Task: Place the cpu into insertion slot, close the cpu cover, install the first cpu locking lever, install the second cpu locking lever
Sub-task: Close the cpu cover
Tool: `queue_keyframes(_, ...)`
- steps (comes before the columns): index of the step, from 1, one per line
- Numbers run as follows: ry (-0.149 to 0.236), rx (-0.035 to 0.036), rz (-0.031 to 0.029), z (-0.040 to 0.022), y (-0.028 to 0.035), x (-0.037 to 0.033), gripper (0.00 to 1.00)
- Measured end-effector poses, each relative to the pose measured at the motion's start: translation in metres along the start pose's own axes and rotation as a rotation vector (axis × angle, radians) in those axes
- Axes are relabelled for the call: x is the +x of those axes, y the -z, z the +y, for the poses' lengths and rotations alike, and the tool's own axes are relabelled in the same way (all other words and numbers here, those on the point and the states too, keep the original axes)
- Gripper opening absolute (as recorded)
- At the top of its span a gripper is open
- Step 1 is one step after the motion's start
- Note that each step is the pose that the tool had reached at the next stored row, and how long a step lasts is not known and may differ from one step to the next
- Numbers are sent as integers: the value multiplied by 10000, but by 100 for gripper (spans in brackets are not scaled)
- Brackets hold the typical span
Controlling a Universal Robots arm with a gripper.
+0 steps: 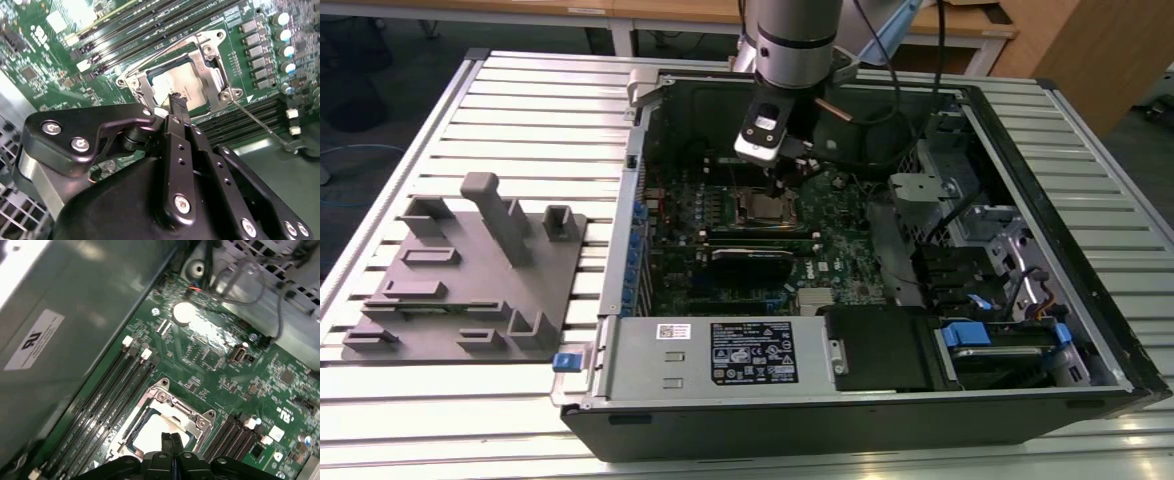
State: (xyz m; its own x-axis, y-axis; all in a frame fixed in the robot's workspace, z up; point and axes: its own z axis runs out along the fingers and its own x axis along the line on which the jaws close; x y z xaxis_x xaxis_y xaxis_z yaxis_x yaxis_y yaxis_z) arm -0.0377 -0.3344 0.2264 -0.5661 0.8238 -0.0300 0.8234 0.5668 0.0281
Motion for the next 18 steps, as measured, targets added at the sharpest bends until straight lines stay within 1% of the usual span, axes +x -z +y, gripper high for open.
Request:
queue_keyframes(5,862,-26,25,0,-4,0,10)
queue_keyframes(18,2864,-86,80,-1,-19,1,10)
